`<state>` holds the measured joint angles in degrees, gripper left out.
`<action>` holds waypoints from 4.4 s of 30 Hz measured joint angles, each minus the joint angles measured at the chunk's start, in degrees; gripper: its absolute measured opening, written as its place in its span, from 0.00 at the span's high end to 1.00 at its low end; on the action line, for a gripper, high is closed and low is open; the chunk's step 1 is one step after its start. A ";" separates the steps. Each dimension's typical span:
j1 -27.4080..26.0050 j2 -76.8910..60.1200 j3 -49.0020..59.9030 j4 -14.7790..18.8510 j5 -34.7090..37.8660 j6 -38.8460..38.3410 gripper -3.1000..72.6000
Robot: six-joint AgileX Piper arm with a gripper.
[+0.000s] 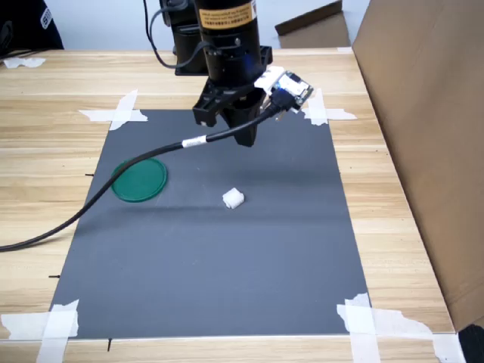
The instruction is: Grasp a white terminal and put it in the green lid.
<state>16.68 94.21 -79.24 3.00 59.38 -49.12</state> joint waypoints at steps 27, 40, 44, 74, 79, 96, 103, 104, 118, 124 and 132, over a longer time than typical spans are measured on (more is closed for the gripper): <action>-0.81 8.47 -0.06 -4.07 0.95 -0.75 0.23; 3.98 10.21 -0.06 -6.91 0.85 3.06 0.27; 3.98 11.57 1.91 -7.49 0.16 3.06 0.27; 0.03 11.90 2.24 -6.35 -4.60 -4.48 0.29; 0.03 12.75 2.44 -5.75 -5.68 -3.61 0.29; 0.03 12.98 6.23 -6.43 -12.23 -2.83 0.29; 0.03 14.14 6.23 -6.43 -12.23 -2.64 0.29; 0.03 14.16 6.23 -6.43 -12.30 -2.62 0.29; 0.03 15.37 6.23 -6.20 -12.28 -1.96 0.41; 0.03 15.37 6.23 -6.20 -12.28 -1.44 0.51; 0.03 15.10 6.23 -6.20 -11.92 -1.20 0.51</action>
<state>16.72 109.31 -73.00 -3.20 47.46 -50.31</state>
